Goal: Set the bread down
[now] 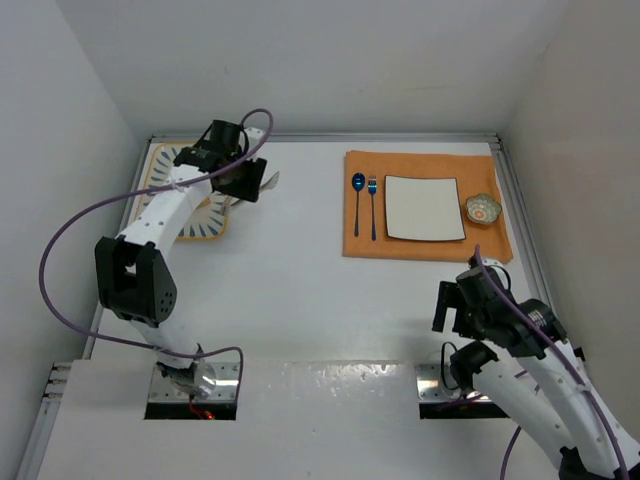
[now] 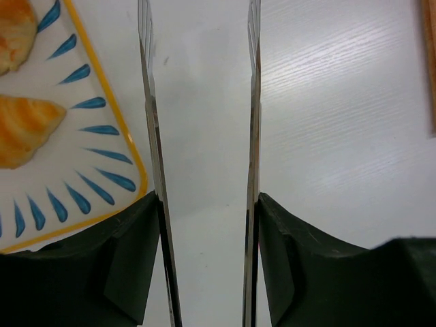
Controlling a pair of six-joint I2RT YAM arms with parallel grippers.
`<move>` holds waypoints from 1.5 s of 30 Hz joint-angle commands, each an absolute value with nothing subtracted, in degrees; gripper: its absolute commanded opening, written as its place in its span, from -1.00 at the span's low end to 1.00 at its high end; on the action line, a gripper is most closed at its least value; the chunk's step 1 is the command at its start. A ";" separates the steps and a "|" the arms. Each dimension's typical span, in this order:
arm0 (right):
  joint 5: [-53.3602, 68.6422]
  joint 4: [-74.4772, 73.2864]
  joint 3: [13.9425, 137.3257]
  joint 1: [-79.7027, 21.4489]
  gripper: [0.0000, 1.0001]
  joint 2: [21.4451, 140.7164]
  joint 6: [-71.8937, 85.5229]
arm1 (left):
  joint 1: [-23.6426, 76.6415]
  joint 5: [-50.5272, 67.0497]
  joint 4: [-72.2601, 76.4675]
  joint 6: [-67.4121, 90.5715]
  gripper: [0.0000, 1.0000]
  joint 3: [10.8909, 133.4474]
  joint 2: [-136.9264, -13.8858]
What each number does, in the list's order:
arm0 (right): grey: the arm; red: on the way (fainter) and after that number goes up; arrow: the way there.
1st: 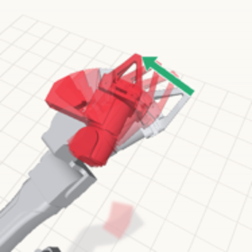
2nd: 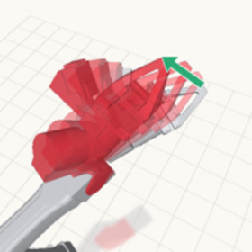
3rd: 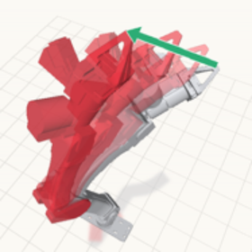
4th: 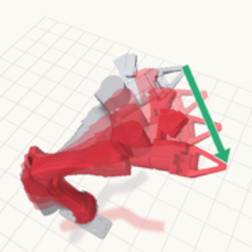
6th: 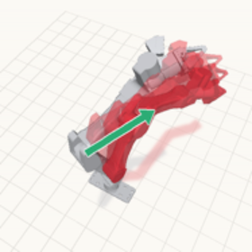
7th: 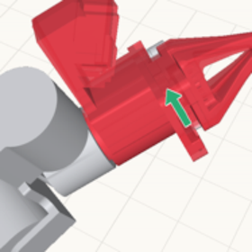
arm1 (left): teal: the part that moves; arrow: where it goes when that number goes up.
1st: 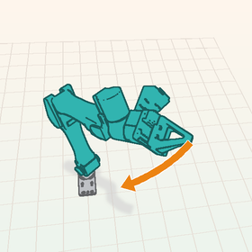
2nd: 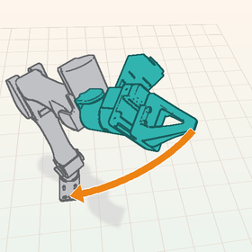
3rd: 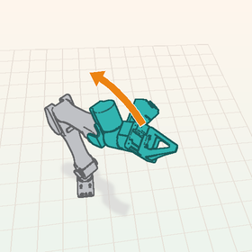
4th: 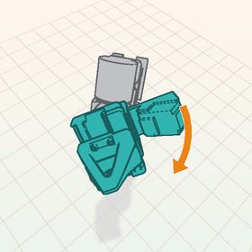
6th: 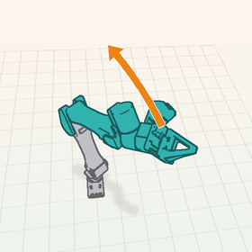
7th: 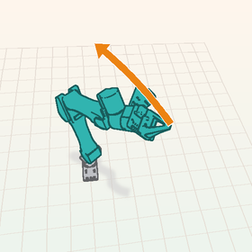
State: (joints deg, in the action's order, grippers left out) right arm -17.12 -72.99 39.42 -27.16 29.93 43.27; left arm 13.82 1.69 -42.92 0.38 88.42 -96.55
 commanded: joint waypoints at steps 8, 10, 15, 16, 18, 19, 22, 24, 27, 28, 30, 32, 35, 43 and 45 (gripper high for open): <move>-11.25 -68.22 42.27 -27.51 1.00 35.94 38.59 | -0.43 3.16 -48.78 -2.72 0.21 90.01 -88.24; -10.55 -67.15 43.06 -27.60 1.00 38.39 37.18 | -3.51 3.78 -48.78 -2.72 0.21 90.00 -87.71; -9.32 -59.86 44.21 -27.16 1.00 45.25 31.22 | -7.81 5.62 -45.71 -1.68 0.21 95.60 -94.73; -9.32 -58.20 45.60 -27.16 1.00 46.48 30.59 | -8.43 5.02 -45.70 -0.80 0.21 97.10 -96.14; -7.30 -56.08 48.23 -26.37 1.00 52.63 27.88 | -9.84 7.02 -45.18 -0.18 0.18 101.66 -99.30; -4.42 -55.38 50.17 -26.11 1.00 54.56 25.86 | -10.97 7.81 -45.18 -0.18 0.18 102.99 -102.36; -3.43 -53.53 54.21 -25.32 1.00 64.04 23.21 | -12.56 9.05 -45.18 -0.18 0.18 107.22 -108.27; -2.20 -51.08 55.11 -25.40 1.00 66.97 22.42 | -13.35 9.57 -45.18 -0.18 0.18 108.80 -110.90; -0.18 -46.86 54.23 -25.23 1.00 70.39 21.89 | -14.68 10.10 -44.48 -0.78 0.15 109.51 -114.51; -0.26 -46.32 53.79 -25.31 1.00 70.75 21.97 | -15.98 10.89 -43.69 -0.79 0.15 109.51 -115.22; -0.26 -44.83 53.96 -25.40 1.00 72.15 22.58 | -16.78 12.90 -42.81 -1.31 0.15 109.51 -117.15; -0.18 -44.21 54.23 -25.40 1.00 72.60 23.81 | -17.40 14.23 -42.19 -1.32 0.15 110.74 -118.38; -0.26 -43.25 54.05 -25.49 1.00 73.04 26.45 | -17.93 15.82 -41.57 -2.54 0.15 111.36 -120.49; -1.49 -46.40 55.28 -27.25 1.00 73.74 27.60 | -18.46 22.14 -41.04 -1.93 0.15 109.26 -122.70; -1.67 -46.84 55.81 -27.51 1.00 74.18 27.60 | -18.98 23.29 -41.04 -1.32 0.11 108.64 -122.70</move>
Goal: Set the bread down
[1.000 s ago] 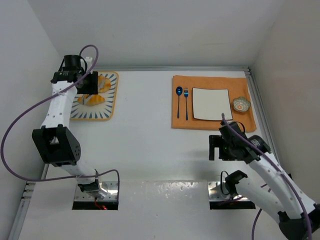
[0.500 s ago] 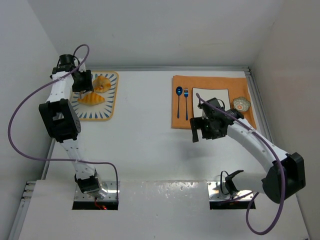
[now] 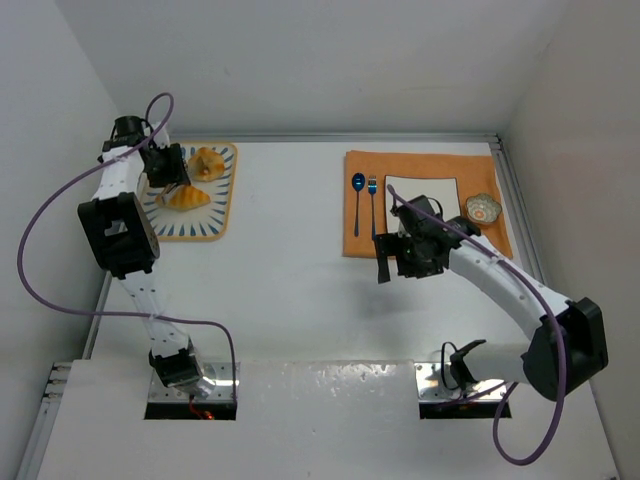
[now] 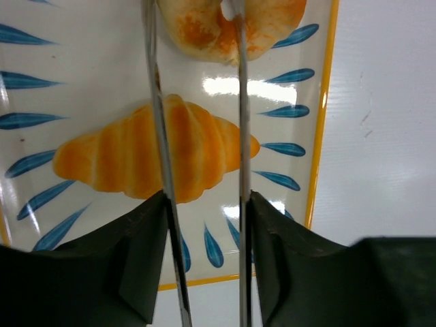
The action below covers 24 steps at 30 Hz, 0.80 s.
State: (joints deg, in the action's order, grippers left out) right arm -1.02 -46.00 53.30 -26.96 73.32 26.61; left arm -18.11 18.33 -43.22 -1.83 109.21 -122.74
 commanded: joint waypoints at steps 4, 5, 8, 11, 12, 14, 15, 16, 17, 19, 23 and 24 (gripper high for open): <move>-2.11 -47.20 56.25 -28.04 1.00 74.27 27.95 | -18.98 22.15 -41.04 -1.32 -0.09 107.31 -122.17; -2.20 -47.46 56.08 -28.21 1.00 74.18 28.21 | -18.98 21.54 -41.04 -1.32 -0.25 106.79 -122.17; -2.64 -47.55 55.29 -28.74 1.00 73.57 28.56 | -18.98 21.01 -41.04 -1.32 -0.55 106.27 -122.70; -3.08 -47.90 54.32 -29.00 1.00 72.51 28.74 | -18.98 21.01 -41.04 -1.32 -0.79 106.26 -122.70; -3.08 -47.73 54.14 -28.92 1.00 72.34 28.91 | -18.98 21.01 -41.04 -1.32 -0.96 106.26 -122.00; -3.60 -47.81 53.70 -28.92 1.00 71.55 28.92 | -18.98 20.39 -41.04 -1.32 -1.00 106.79 -120.50; -3.69 -47.90 53.44 -29.00 1.00 71.46 28.92 | -18.98 20.39 -41.04 -1.32 -1.00 107.48 -119.37; -4.04 -47.90 53.26 -28.92 1.00 71.02 29.00 | -18.98 20.39 -41.04 -1.32 -1.00 108.36 -118.75; -4.13 -48.07 53.17 -28.92 1.00 70.58 29.09 | -18.98 20.39 -41.04 -1.32 -1.00 109.33 -117.44; -4.48 -47.90 52.48 -28.65 1.00 69.62 29.70 | -18.98 20.39 -41.04 -0.62 -1.00 110.12 -116.12; -3.08 -45.80 49.23 -26.73 1.00 66.28 31.19 | -18.98 21.80 -41.04 0.00 -1.00 110.13 -111.81; -3.16 -45.70 47.83 -26.20 1.00 65.75 31.64 | -18.38 21.80 -41.04 0.00 -1.00 110.13 -110.84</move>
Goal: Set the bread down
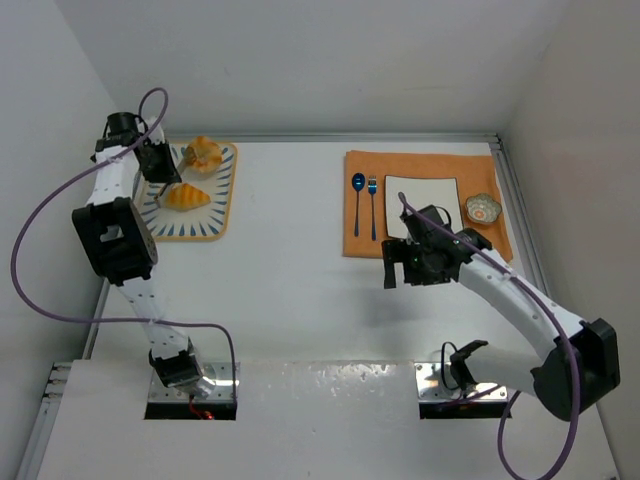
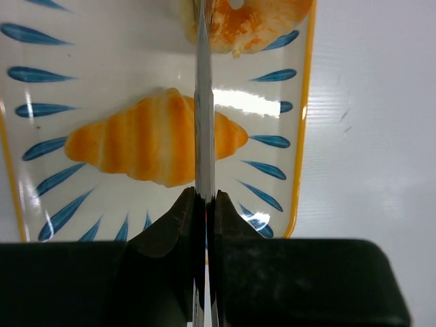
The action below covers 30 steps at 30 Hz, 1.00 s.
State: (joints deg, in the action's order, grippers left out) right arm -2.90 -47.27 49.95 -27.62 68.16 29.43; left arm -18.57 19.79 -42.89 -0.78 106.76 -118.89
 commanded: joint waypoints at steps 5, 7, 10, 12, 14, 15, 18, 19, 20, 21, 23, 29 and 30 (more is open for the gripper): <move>-2.90 -45.79 41.68 -21.89 1.00 60.22 33.92 | -17.85 19.70 -41.04 -0.61 -1.00 110.21 -106.09; -3.69 -46.32 40.44 -20.66 1.00 57.59 34.63 | -17.23 18.90 -41.75 -1.57 -1.00 110.21 -103.11; -5.01 -47.63 37.10 -18.99 1.00 52.83 35.77 | -14.69 17.58 -43.07 -3.16 -1.00 109.69 -98.90; -5.62 -48.60 35.16 -17.50 1.00 48.55 37.08 | -13.19 17.05 -43.68 -3.16 -1.00 109.16 -97.13; -6.06 -50.18 33.41 -17.23 1.00 46.42 38.75 | -9.42 16.35 -44.38 -4.65 -1.00 109.16 -95.89; -7.02 -51.06 32.96 -16.79 1.00 43.36 39.11 | -7.75 15.56 -45.25 -4.66 -1.00 109.16 -95.37; -7.82 -56.24 33.57 -16.96 1.00 40.09 39.81 | 0.24 13.28 -47.10 -6.24 -1.00 110.47 -95.97; -8.69 -60.34 34.01 -16.79 1.00 39.38 39.81 | 2.26 12.66 -47.72 -6.24 -1.00 111.52 -96.50; -8.96 -61.60 34.54 -16.96 1.00 39.20 39.81 | 6.64 12.13 -47.72 -6.24 -1.00 112.23 -97.11; -9.05 -63.70 35.67 -16.96 1.00 38.76 39.81 | 8.85 11.08 -47.72 -6.85 -1.00 113.11 -98.86; -9.58 -66.09 36.47 -17.05 1.00 37.62 39.90 | 15.53 10.55 -49.04 -6.86 -1.00 116.62 -101.24; -11.51 -70.66 35.77 -17.05 1.00 31.21 41.31 | 32.39 9.93 -48.43 -5.71 -1.00 126.45 -112.99; -11.95 -71.19 35.86 -16.88 1.00 30.16 41.31 | 34.35 9.93 -48.43 -5.71 -1.00 127.52 -114.68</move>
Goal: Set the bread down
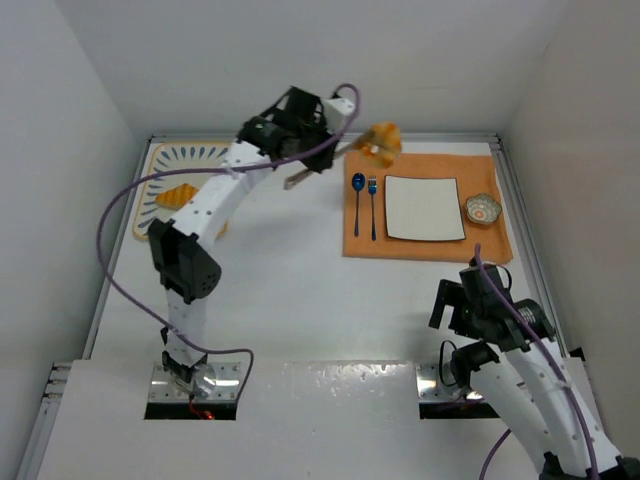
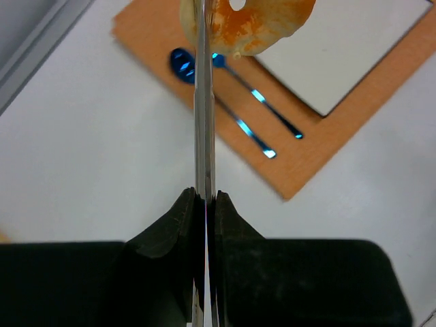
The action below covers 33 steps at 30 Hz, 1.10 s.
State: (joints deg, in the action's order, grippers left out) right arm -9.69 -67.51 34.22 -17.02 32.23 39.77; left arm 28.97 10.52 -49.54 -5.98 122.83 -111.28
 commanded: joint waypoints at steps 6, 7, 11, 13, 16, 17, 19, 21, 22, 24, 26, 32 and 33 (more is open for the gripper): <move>-10.98 -72.25 35.86 -16.96 1.00 25.67 40.78 | 43.84 10.63 -37.28 -0.81 -1.00 130.43 -125.31; -11.16 -72.16 35.95 -16.96 1.00 25.40 40.87 | 44.55 10.63 -35.96 -0.79 -1.00 131.13 -126.46; -9.85 -72.51 36.12 -16.96 1.00 26.27 40.25 | 46.58 9.15 -29.37 1.85 -1.00 132.80 -131.38; -9.84 -72.51 36.38 -16.96 1.00 27.16 39.82 | 47.11 6.52 -27.69 2.45 -1.00 134.64 -133.50; -9.93 -72.68 36.47 -17.05 1.00 28.39 39.64 | 47.72 1.33 -25.67 2.46 -1.00 134.65 -136.31; -10.19 -72.51 36.56 -16.96 1.00 28.74 39.73 | 47.72 0.27 -25.66 2.46 -1.00 134.65 -136.84; -10.20 -72.51 36.65 -16.96 1.00 29.44 39.81 | 47.72 -2.10 -24.53 2.46 -1.00 134.65 -138.07; -10.20 -72.86 36.91 -17.14 1.00 29.97 39.64 | 47.20 -2.11 -23.91 2.46 -1.00 134.65 -138.60; -10.28 -72.77 36.83 -17.05 1.00 30.23 39.38 | 47.20 -2.63 -23.91 2.46 -1.00 134.65 -138.60; -10.28 -72.69 36.83 -17.05 1.00 30.50 39.64 | 47.20 -2.64 -23.91 2.46 -1.00 133.95 -139.22; -9.93 -72.16 36.83 -16.96 1.00 30.85 39.38 | 47.20 -2.64 -23.91 2.46 -1.00 132.98 -139.22; -9.14 -71.55 36.65 -16.96 1.00 32.52 38.59 | 46.67 -2.30 -23.38 3.08 -0.56 130.70 -139.22; -9.23 -71.72 36.65 -16.88 1.00 32.61 38.58 | 46.67 -2.29 -23.38 3.08 -0.47 130.69 -139.22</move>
State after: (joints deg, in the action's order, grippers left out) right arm -10.02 -68.99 34.98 -17.02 31.99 38.81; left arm 47.22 -2.39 -26.98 1.98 130.98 -139.79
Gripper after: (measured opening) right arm 0.996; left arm 0.248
